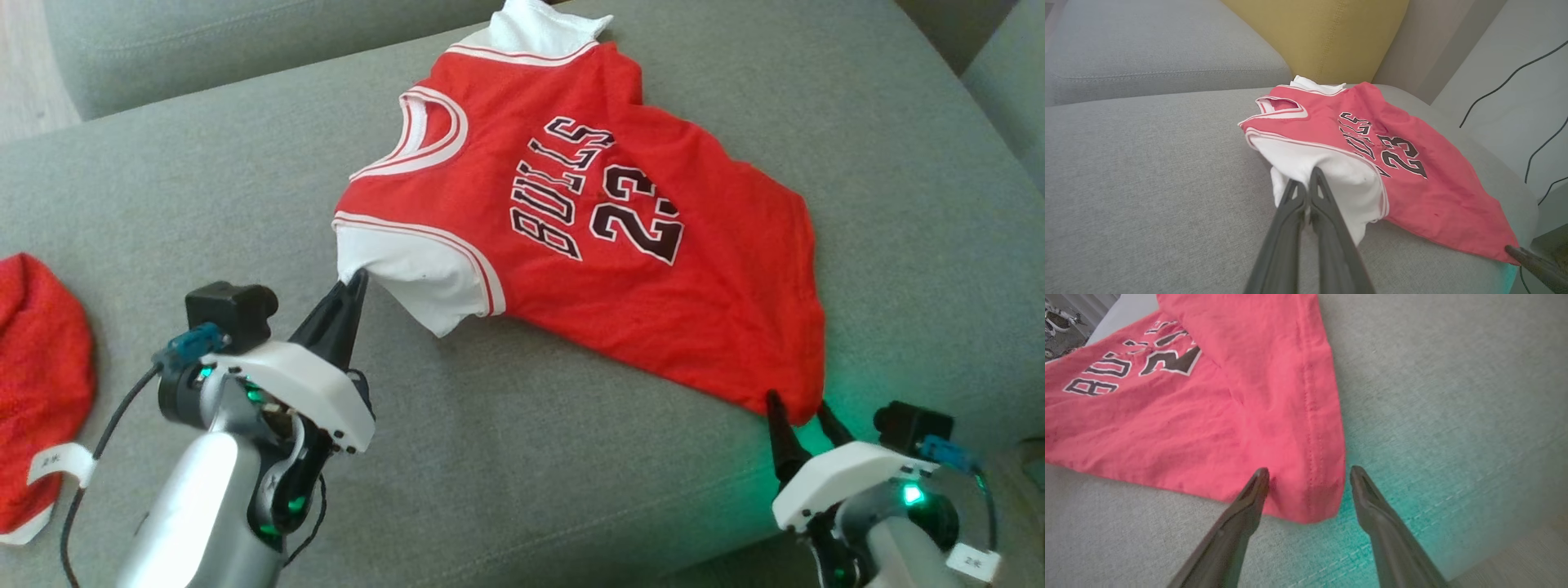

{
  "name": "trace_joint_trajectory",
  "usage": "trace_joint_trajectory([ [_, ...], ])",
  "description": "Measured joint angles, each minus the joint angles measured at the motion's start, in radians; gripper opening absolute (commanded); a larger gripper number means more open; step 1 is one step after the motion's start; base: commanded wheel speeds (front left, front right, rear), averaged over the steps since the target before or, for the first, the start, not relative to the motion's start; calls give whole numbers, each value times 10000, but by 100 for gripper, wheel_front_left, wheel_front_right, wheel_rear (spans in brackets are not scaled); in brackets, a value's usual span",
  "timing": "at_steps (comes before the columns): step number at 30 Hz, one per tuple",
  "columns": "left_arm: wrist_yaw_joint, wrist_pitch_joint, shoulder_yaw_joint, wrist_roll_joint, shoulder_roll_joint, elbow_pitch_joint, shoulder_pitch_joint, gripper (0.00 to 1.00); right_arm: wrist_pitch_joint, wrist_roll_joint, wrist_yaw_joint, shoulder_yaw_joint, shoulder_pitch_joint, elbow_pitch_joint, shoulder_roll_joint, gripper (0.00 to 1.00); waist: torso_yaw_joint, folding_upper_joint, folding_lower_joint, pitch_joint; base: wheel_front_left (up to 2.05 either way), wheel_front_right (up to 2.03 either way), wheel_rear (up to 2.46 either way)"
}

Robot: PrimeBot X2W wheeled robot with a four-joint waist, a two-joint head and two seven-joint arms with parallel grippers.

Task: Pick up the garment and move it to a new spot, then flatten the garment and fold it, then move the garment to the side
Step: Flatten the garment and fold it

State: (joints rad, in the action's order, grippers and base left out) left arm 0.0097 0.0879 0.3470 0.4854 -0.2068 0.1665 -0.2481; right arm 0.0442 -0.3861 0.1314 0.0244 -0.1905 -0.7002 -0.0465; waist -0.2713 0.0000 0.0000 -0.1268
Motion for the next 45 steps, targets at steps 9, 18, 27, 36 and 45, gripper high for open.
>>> trace_joint_trajectory([
  [9,173,-209,-50,4,-23,29,0,0,-71,272,0,416,-277,-431,-52,0,89,0,0,106,0,0,0],
  [18,276,-903,-600,477,213,-111,1,0,40,2148,0,874,-1150,1371,-1574,0,78,0,0,506,0,0,0],
  [27,679,-1595,-1275,970,660,-1981,-301,0,-1308,2454,0,1624,-3635,4385,-3618,0,130,0,0,1296,0,0,0],
  [36,1427,-782,-1565,1097,585,-4924,-494,0,-4123,1994,2,1509,-3884,6840,-4711,0,223,0,0,1650,0,0,0],
  [45,1889,932,-1639,1011,63,-5377,-1983,0,-5967,773,2,999,-3801,7764,-4880,0,227,0,0,1083,0,0,0],
])
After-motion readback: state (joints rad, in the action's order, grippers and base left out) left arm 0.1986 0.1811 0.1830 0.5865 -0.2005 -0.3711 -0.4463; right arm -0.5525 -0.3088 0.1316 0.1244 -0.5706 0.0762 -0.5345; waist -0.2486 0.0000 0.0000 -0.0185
